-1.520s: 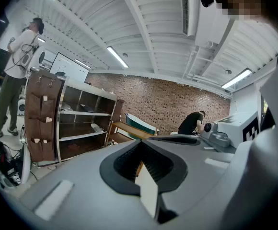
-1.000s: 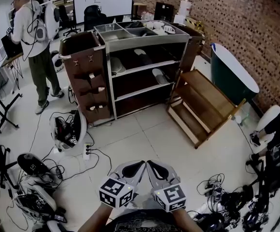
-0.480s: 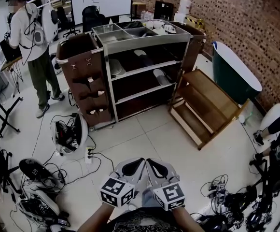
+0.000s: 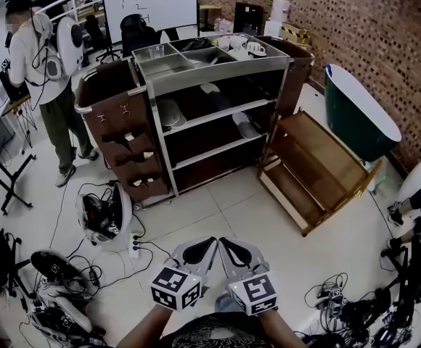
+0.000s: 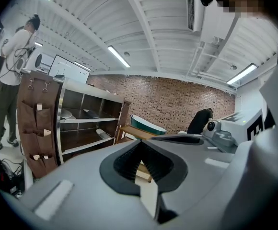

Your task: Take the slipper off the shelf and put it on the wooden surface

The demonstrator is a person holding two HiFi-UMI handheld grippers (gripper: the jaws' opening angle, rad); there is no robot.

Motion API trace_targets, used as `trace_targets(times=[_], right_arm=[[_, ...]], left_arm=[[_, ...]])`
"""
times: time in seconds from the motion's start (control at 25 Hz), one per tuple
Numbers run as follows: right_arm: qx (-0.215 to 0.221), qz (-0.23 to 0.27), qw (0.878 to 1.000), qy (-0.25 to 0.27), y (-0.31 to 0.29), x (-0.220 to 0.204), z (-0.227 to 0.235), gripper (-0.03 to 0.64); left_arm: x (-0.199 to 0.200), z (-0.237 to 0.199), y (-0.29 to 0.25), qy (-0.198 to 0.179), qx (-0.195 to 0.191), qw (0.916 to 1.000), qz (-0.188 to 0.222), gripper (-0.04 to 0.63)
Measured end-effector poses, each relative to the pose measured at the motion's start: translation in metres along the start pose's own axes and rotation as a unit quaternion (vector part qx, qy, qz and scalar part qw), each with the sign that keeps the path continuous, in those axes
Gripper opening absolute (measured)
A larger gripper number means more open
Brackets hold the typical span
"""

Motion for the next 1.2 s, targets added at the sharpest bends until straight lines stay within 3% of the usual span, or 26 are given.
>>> trace_targets(times=[0.44,0.76,1.2], right_arm=[[0.005,0.006,1.000,-0.027,-0.036,-0.008,0.082,0.000],[0.018,0.011,0.999,-0.045,-0.054,-0.017,0.138,0.008],[0.013,0.010,0.998,-0.055,-0.059,-0.032,0.193,0.008]], left_arm=[[0.028,-0.018,-0.081,0.007,0.034,0.9994,-0.001,0.005],[0.037,-0.021,-0.136,-0.032,0.064,0.9972,-0.022,0.005],[0.046,-0.021,-0.189,-0.042,0.076,0.9959,-0.023,0.005]])
Point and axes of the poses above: the fingertips, and each gripper's own axes: y backward along the fingers, z to its right, x out of its top, the point moved 1 cm from there along y, backward along the fingers, and after that the axes turned 12 degrees about y, right-handed, at the moved point
